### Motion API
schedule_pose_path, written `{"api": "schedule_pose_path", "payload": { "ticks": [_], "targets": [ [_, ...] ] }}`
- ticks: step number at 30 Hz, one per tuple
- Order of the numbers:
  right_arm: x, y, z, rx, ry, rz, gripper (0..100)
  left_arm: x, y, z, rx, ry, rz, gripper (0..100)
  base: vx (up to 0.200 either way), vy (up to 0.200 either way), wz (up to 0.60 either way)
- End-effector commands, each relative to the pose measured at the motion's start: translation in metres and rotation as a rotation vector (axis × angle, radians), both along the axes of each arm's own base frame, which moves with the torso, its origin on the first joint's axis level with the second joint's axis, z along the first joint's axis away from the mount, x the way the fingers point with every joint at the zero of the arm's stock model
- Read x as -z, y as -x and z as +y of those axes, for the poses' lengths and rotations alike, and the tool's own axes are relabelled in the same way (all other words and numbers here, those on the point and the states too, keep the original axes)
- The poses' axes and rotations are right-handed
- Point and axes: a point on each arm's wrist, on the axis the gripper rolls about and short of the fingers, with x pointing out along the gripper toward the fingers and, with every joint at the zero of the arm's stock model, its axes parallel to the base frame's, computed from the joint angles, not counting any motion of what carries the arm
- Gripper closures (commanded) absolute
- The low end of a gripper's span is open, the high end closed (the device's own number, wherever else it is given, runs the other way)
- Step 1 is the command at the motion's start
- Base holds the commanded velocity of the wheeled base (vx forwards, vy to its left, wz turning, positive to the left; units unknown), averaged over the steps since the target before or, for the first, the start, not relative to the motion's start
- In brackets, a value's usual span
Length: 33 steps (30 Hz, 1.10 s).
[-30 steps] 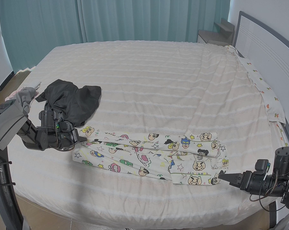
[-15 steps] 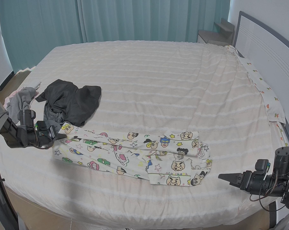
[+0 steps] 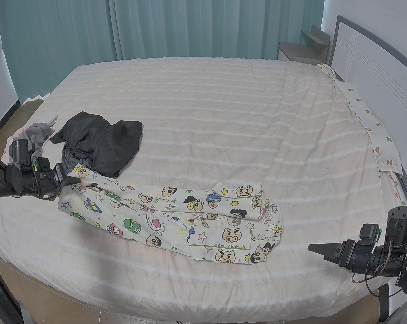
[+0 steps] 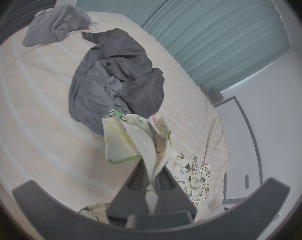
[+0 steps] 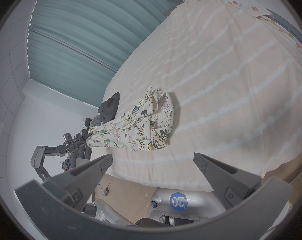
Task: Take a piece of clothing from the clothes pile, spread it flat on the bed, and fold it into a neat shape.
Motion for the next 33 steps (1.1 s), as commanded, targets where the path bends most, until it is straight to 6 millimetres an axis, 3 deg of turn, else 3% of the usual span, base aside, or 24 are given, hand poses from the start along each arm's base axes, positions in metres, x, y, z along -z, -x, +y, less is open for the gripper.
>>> {"api": "schedule_pose_path", "payload": {
  "ticks": [1, 3, 4, 5, 10, 12, 15, 18, 23, 33],
  "targets": [
    [0.002, 0.004, -0.001, 0.0, 0.004, 0.015, 0, -0.032, 0.003, -0.056, 0.06, -0.072, -0.036, 100, 0.0, 0.0, 0.0],
    [0.003, 0.004, -0.001, -0.001, 0.004, 0.017, 0, -0.04, 0.003, -0.084, 0.088, -0.084, -0.046, 100, 0.0, 0.0, 0.0],
    [0.003, 0.004, -0.001, -0.001, 0.004, 0.018, 0, -0.041, 0.003, -0.087, 0.091, -0.082, -0.047, 100, 0.0, 0.0, 0.0],
    [0.003, 0.003, -0.001, -0.001, 0.005, 0.02, 0, -0.048, 0.003, -0.115, 0.118, -0.071, -0.053, 100, 0.0, 0.0, 0.0],
    [0.004, 0.003, -0.001, -0.003, 0.005, 0.021, 0, -0.062, 0.006, -0.204, 0.209, -0.105, -0.098, 100, 0.0, 0.0, 0.0],
    [0.004, 0.003, -0.001, -0.003, 0.005, 0.021, 0, -0.06, 0.007, -0.231, 0.242, -0.121, -0.109, 100, 0.0, 0.0, 0.0],
    [0.003, 0.003, 0.0, -0.004, 0.005, 0.02, 0, -0.053, 0.006, -0.287, 0.314, -0.14, -0.127, 100, 0.0, 0.0, 0.0],
    [0.004, 0.003, 0.0, -0.006, 0.005, 0.021, 0, -0.053, 0.002, -0.325, 0.333, -0.11, -0.146, 100, 0.0, 0.0, 0.0],
    [0.003, 0.004, 0.0, -0.009, 0.004, 0.02, 0, -0.057, -0.001, -0.358, 0.362, -0.043, -0.159, 100, 0.0, 0.0, 0.0],
    [0.002, 0.004, 0.0, -0.01, 0.002, 0.011, 0, -0.068, 0.001, -0.368, 0.441, 0.041, -0.177, 100, 0.0, 0.0, 0.0]
  ]
}}
